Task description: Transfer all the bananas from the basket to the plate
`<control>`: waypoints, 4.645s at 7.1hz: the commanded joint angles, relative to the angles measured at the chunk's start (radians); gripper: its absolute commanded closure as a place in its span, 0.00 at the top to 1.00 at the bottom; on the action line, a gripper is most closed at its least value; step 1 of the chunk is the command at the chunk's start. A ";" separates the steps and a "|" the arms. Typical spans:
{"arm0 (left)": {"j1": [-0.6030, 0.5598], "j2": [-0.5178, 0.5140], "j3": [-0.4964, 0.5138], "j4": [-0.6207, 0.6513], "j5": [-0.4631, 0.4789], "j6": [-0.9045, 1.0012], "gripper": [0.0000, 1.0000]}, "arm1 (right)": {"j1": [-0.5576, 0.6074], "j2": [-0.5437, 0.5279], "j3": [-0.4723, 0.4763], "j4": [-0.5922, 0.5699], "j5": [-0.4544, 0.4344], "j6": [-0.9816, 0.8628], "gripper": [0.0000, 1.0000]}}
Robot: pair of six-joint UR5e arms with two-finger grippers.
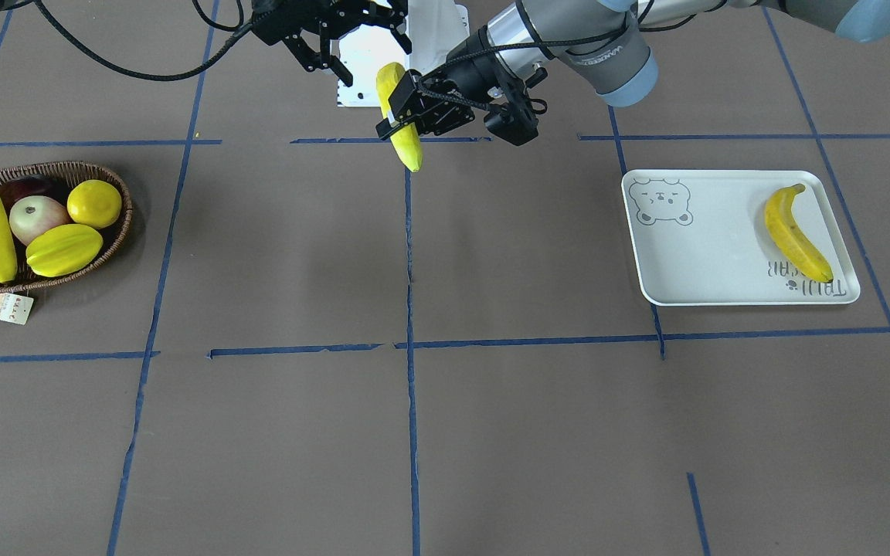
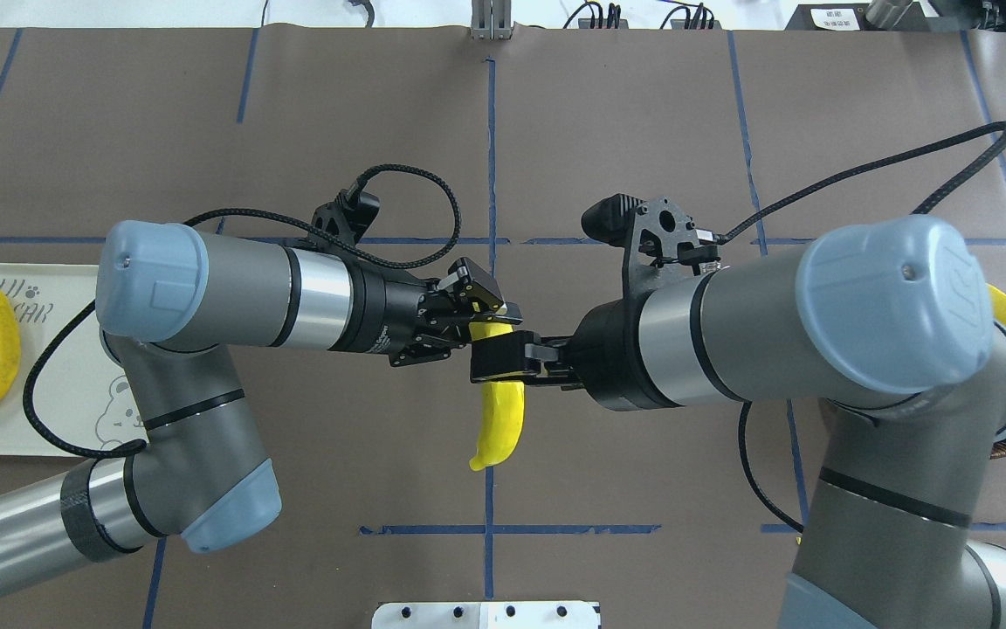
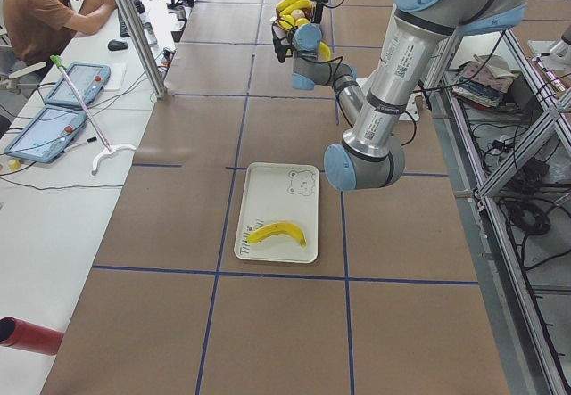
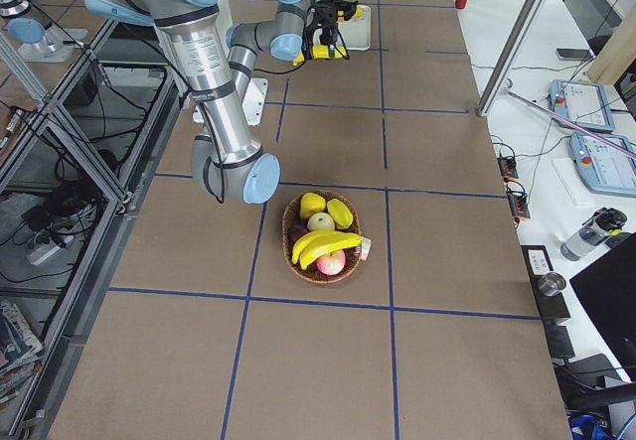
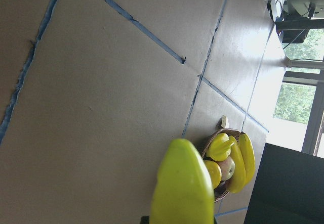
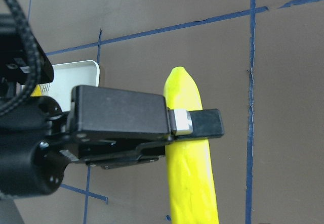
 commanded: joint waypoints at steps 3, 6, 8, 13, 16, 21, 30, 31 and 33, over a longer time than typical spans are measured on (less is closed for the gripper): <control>-0.138 0.120 -0.144 0.469 -0.025 0.305 0.00 | 0.037 -0.026 0.132 -0.251 0.003 -0.001 1.00; -0.169 0.277 -0.248 0.809 0.123 0.587 0.00 | 0.086 -0.043 0.152 -0.379 0.000 -0.015 1.00; -0.179 0.395 -0.234 0.813 0.124 0.655 0.00 | 0.114 -0.083 0.152 -0.384 -0.003 -0.035 1.00; -0.293 0.463 -0.091 0.822 0.116 0.684 0.00 | 0.117 -0.094 0.151 -0.393 -0.009 -0.035 1.00; -0.322 0.463 -0.007 0.816 0.127 0.727 0.00 | 0.116 -0.094 0.149 -0.395 -0.011 -0.035 1.00; -0.323 0.467 -0.014 0.814 0.125 0.733 0.99 | 0.139 -0.106 0.154 -0.447 -0.011 -0.081 1.00; -0.270 0.257 -0.258 0.939 -0.083 0.675 1.00 | 0.665 -0.494 0.101 -0.522 0.234 -1.113 1.00; -0.270 0.256 -0.258 0.939 -0.083 0.672 1.00 | 0.786 -0.494 -0.004 -0.522 0.338 -1.338 1.00; -0.268 0.251 -0.258 0.939 -0.083 0.663 1.00 | 0.837 -0.502 -0.129 -0.475 0.437 -1.440 1.00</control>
